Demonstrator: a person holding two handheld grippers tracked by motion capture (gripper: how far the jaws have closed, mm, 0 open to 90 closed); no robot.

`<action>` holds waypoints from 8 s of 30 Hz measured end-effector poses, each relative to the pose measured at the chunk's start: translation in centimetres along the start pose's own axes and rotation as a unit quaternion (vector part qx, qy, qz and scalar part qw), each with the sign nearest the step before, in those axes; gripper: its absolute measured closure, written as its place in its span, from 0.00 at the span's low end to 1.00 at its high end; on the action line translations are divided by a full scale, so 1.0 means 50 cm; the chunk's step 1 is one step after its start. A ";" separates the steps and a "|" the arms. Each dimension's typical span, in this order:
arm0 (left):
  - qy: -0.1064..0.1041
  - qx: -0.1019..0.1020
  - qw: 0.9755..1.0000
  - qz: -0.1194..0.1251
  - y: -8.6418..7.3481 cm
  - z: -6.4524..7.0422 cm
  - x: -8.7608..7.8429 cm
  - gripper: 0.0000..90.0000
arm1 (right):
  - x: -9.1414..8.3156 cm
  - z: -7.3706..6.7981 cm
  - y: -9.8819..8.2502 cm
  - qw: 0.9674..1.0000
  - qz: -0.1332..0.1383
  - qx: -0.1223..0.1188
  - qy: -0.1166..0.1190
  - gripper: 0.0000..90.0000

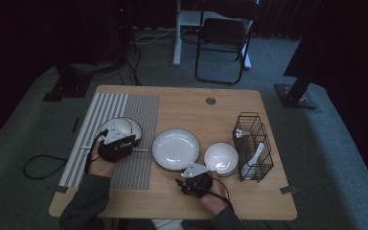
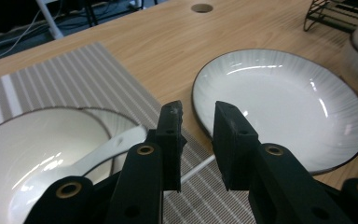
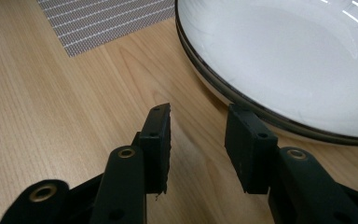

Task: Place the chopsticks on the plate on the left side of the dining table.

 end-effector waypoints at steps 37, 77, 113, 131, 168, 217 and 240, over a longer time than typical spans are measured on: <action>-0.096 0.087 0.990 0.048 0.211 0.099 0.061 0.78 | 0.014 -0.008 -0.026 1.000 -0.001 0.026 0.011 0.63; -0.171 0.137 0.973 0.067 0.339 0.193 0.128 0.74 | 0.010 -0.001 -0.034 0.999 0.004 0.044 0.011 0.60; -0.240 0.182 0.952 0.059 0.418 0.334 0.197 0.73 | -0.007 0.011 -0.050 0.999 0.009 0.046 0.010 0.60; -0.263 0.183 0.945 0.060 0.433 0.371 0.211 0.73 | -0.007 0.012 -0.050 0.999 0.012 0.044 0.011 0.60; -0.206 0.144 0.968 0.009 0.427 0.360 0.326 0.90 | -0.006 0.013 -0.050 0.999 0.012 0.044 0.011 0.60; -0.195 0.112 0.972 0.068 0.486 0.300 0.240 0.94 | -0.005 0.013 -0.049 0.999 0.012 0.044 0.011 0.59; -0.178 0.099 0.973 0.106 0.475 0.204 0.120 0.94 | -0.005 0.013 -0.049 0.999 0.012 0.044 0.011 0.59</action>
Point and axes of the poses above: each handheld gripper's, and its own axes: x roughly forward along the jaws, y roughly out of its top, z roughly to its right, the point moved 10 cm from there along x, roughly forward along the jaws, and after that the axes turned 8 degrees about x, right-handed, at the moved point
